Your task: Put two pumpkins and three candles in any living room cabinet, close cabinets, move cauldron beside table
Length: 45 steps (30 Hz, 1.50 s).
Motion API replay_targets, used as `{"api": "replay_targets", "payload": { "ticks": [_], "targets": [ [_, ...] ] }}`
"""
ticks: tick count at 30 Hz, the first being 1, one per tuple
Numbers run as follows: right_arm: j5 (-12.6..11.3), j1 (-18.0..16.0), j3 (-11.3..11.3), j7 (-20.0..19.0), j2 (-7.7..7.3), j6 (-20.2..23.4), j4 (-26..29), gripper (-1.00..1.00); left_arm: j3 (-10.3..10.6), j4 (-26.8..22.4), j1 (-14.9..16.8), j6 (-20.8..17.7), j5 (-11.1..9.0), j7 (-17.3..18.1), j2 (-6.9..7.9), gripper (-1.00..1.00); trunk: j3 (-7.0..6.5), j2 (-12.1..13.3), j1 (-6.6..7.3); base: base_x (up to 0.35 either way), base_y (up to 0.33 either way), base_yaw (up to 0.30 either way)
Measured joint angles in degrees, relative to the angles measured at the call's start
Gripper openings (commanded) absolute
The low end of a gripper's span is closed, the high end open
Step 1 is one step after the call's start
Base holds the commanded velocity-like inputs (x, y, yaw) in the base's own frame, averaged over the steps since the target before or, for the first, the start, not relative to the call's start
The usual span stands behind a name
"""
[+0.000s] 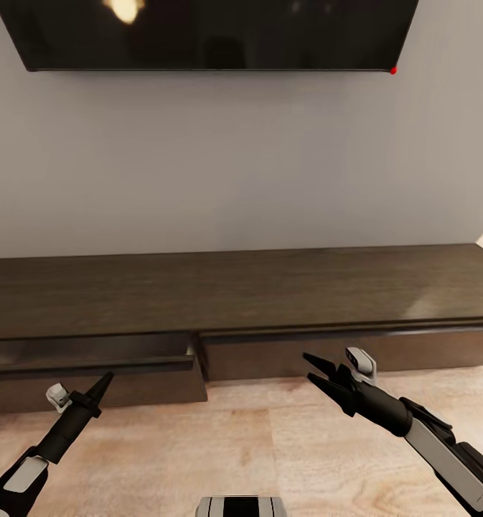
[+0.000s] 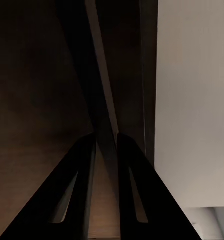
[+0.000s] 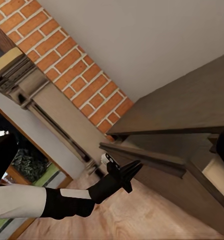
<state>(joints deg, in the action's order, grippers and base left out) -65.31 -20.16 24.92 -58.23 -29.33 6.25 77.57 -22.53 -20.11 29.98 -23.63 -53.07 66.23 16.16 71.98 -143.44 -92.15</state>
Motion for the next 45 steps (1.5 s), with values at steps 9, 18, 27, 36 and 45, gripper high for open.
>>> {"api": "replay_targets", "payload": {
  "ticks": [9,18,27,36,45],
  "targets": [
    [0.00,0.00,0.00,0.00,-0.06,0.00,-0.02,1.00,0.09,0.01,0.00,0.01,0.04,0.07,0.00,-1.00,0.00,0.00,0.00,-0.108,0.000,0.000],
    [0.00,0.00,0.00,0.00,-0.06,0.00,0.00,1.00,1.23,0.03,0.00,-0.06,0.24,0.66,0.02,-1.00,0.00,0.00,0.00,-0.145,0.029,0.000],
    [0.00,0.00,0.00,0.00,-0.06,0.00,0.02,1.00,1.53,-0.01,0.02,-0.17,0.08,0.60,0.01,-1.00,-0.01,0.00,0.01,-0.109,0.002,0.000],
    [0.00,0.00,0.00,0.00,-0.06,0.00,-0.02,1.00,1.59,-0.02,0.02,-0.20,0.04,0.61,-0.04,-1.00,-0.01,0.00,0.01,-0.141,0.000,0.000],
    [0.00,0.00,0.00,0.00,-0.05,0.00,-0.01,1.00,2.11,-0.06,0.03,-0.33,-0.13,0.65,-0.08,-1.00,-0.01,0.00,0.02,-0.050,0.015,0.000]
  ]
}}
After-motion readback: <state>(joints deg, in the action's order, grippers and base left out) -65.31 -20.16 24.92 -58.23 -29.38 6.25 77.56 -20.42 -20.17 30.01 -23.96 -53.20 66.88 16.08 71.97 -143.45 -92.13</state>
